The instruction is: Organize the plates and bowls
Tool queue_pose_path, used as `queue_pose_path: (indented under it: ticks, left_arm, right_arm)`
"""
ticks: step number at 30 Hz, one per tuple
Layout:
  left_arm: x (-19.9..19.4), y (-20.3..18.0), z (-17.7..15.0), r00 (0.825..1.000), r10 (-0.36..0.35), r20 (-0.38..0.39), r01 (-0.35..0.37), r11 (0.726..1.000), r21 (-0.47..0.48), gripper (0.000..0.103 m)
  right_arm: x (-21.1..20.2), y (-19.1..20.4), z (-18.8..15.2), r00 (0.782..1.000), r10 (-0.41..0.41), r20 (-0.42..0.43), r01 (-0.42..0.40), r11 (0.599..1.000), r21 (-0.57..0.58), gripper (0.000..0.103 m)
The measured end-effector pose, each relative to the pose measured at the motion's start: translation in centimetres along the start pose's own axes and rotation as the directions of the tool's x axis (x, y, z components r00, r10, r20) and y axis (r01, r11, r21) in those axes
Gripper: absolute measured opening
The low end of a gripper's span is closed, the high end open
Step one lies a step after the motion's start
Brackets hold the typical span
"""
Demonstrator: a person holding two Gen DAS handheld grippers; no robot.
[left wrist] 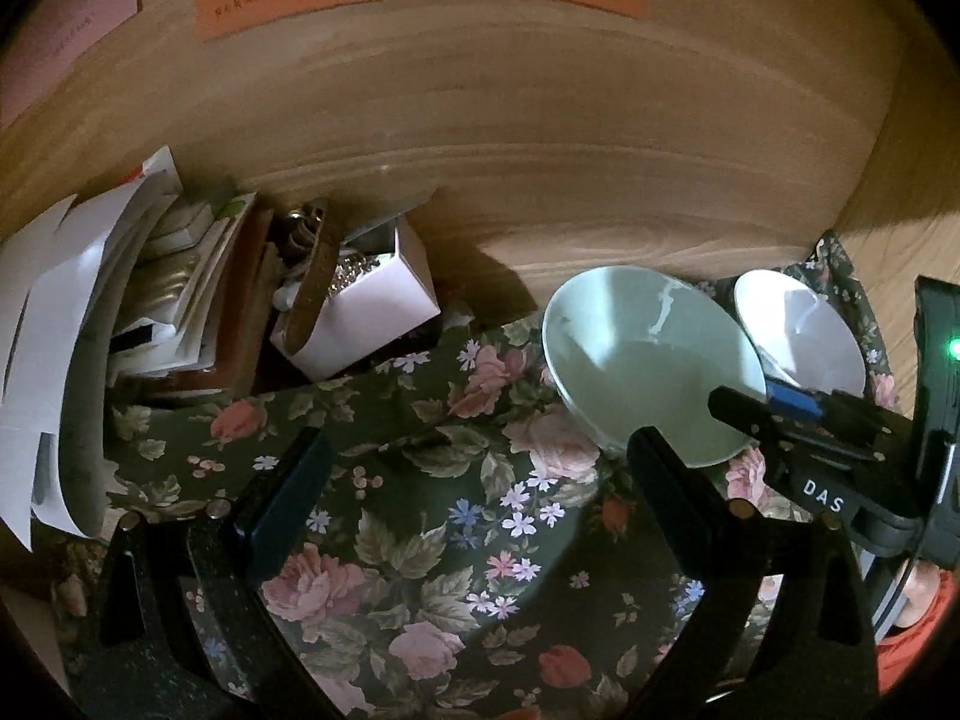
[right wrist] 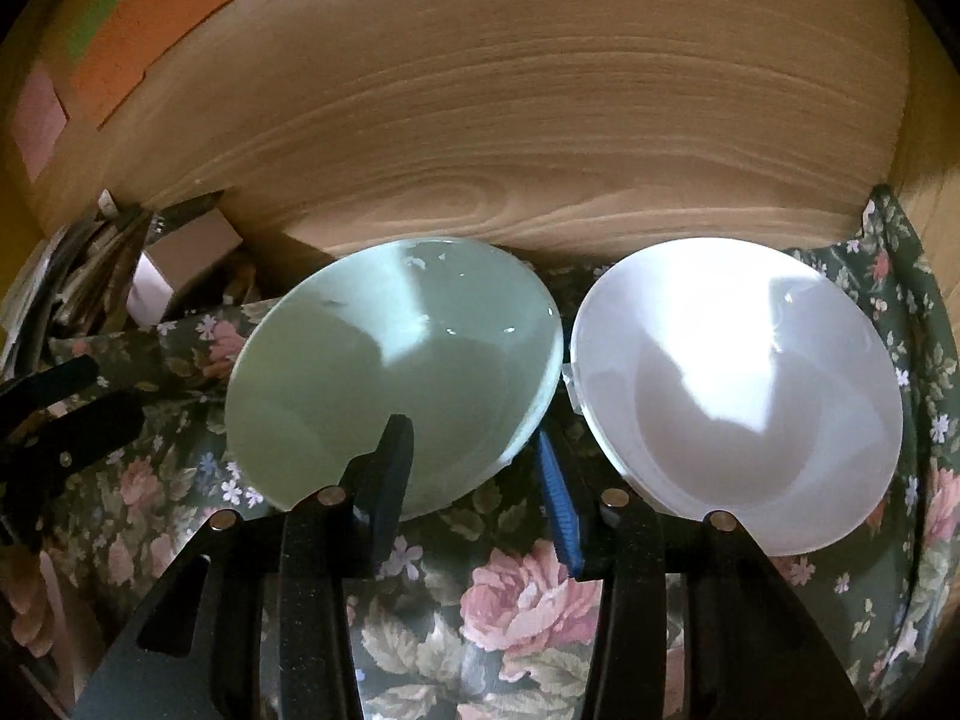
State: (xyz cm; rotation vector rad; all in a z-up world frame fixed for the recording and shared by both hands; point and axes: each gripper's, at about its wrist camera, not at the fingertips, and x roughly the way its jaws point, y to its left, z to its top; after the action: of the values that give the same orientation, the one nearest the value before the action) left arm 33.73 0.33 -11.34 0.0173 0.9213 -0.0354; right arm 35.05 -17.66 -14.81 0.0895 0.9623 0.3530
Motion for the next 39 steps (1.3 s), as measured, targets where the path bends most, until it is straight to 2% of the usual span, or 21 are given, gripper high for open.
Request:
queue_pose_path:
  ticks: [4, 6, 9, 15, 19, 20, 22, 24, 25, 27, 28, 32, 34, 36, 38, 39]
  left_arm:
    - [0.8, 0.2, -0.1, 1.0, 0.006, -0.013, -0.006, 1.0, -0.011, 0.1]
    - [1.1, 0.3, -0.2, 1.0, 0.011, -0.017, -0.011, 1.0, -0.015, 0.1]
    - [1.3, 0.5, -0.3, 1.0, 0.016, -0.021, -0.016, 1.0, -0.02, 0.1]
    - [1.7, 1.1, -0.7, 0.999, 0.038, -0.037, -0.04, 0.999, -0.033, 0.1]
    - [1.6, 1.3, -1.4, 0.997, 0.037, -0.069, -0.038, 0.999, -0.019, 0.099]
    - [1.7, 1.4, -1.6, 0.996, 0.033, -0.082, -0.034, 0.999, -0.016, 0.098]
    - [1.7, 1.5, -2.0, 0.995, 0.035, -0.093, -0.037, 0.999, -0.013, 0.088]
    - [1.8, 1.5, -2.4, 0.994, 0.034, -0.107, -0.034, 0.999, -0.002, 0.086]
    - [1.8, 1.5, -2.6, 0.993, 0.03, -0.111, -0.03, 1.0, -0.002, 0.085]
    - [1.7, 1.3, -3.0, 0.992, 0.027, -0.125, -0.027, 1.0, 0.002, 0.082]
    - [1.8, 1.1, -3.1, 0.991, 0.022, -0.134, -0.021, 1.0, 0.01, 0.08]
    - [2.6, 0.5, -3.5, 0.985, 0.024, -0.172, -0.018, 0.999, 0.036, 0.074]
    - [2.9, 0.4, -3.6, 0.982, 0.028, -0.185, -0.021, 0.999, 0.041, 0.067]
    - [3.2, 0.6, -3.7, 0.98, 0.024, -0.198, -0.017, 0.999, 0.033, 0.066]
    - [3.3, 0.9, -3.7, 0.978, 0.015, -0.206, -0.011, 1.0, 0.018, 0.059]
    - [3.5, 1.0, -3.7, 0.977, 0.005, -0.214, -0.002, 1.0, 0.015, 0.052]
  right_arm:
    - [0.1, 0.5, -0.2, 1.0, -0.022, 0.003, 0.023, 0.998, -0.056, 0.031]
    - [0.0, 0.8, -0.4, 1.0, -0.009, -0.004, 0.009, 0.995, -0.095, 0.024]
    - [-0.4, 1.3, -0.9, 1.0, 0.022, -0.02, -0.024, 0.99, -0.137, 0.019]
    - [-2.0, 3.3, -2.7, 0.994, 0.09, -0.067, -0.104, 0.966, -0.238, 0.017]
    - [-3.2, 3.5, -3.6, 0.989, 0.113, -0.091, -0.133, 0.96, -0.248, 0.017]
    - [-3.4, 3.4, -3.6, 0.989, 0.112, -0.096, -0.133, 0.961, -0.244, 0.018]
    - [-4.1, 3.2, -3.8, 0.991, 0.102, -0.082, -0.119, 0.964, -0.24, 0.018]
    - [-4.4, 3.9, -3.8, 0.994, 0.089, -0.057, -0.101, 0.963, -0.249, 0.02]
    - [-5.2, 3.6, -4.1, 0.995, 0.09, -0.05, -0.1, 0.964, -0.247, 0.022]
    - [-5.8, 3.3, -4.1, 0.994, 0.103, -0.036, -0.108, 0.966, -0.234, 0.036]
    - [-5.9, 3.2, -4.1, 0.995, 0.1, -0.025, -0.103, 0.967, -0.232, 0.037]
    - [-4.2, 3.8, -3.2, 0.996, 0.086, -0.038, -0.092, 0.97, -0.225, 0.037]
    - [-2.8, 4.0, -2.9, 0.994, 0.088, -0.059, -0.098, 0.973, -0.208, 0.037]
    - [-1.9, 3.9, -2.9, 0.991, 0.103, -0.08, -0.116, 0.975, -0.187, 0.037]
    - [-1.3, 3.8, -2.8, 0.989, 0.116, -0.093, -0.13, 0.976, -0.172, 0.037]
    - [-1.1, 3.7, -2.8, 0.988, 0.118, -0.099, -0.133, 0.977, -0.166, 0.037]
